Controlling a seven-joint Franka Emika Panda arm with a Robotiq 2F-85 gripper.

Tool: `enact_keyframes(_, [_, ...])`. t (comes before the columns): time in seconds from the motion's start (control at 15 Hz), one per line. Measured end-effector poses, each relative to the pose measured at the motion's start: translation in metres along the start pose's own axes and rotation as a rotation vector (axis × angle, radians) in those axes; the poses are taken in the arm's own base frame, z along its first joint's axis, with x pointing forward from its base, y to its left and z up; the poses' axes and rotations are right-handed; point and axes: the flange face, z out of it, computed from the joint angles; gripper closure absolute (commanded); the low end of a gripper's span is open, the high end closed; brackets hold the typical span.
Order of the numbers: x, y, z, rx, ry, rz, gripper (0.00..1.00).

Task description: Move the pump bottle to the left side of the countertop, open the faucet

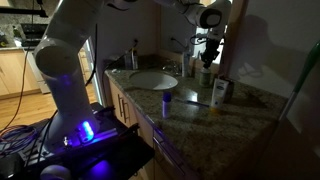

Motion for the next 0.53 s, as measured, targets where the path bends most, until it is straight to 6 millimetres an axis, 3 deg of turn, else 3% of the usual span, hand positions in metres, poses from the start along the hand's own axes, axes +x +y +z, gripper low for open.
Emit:
enact_keyframes(0.33, [-0.001,0.0,-0.001,0.0,0.0,-0.013,0.93])
enact_keyframes(0.53, [-0.01,0.001,-0.019,0.018,0.01,-0.09,0.93])
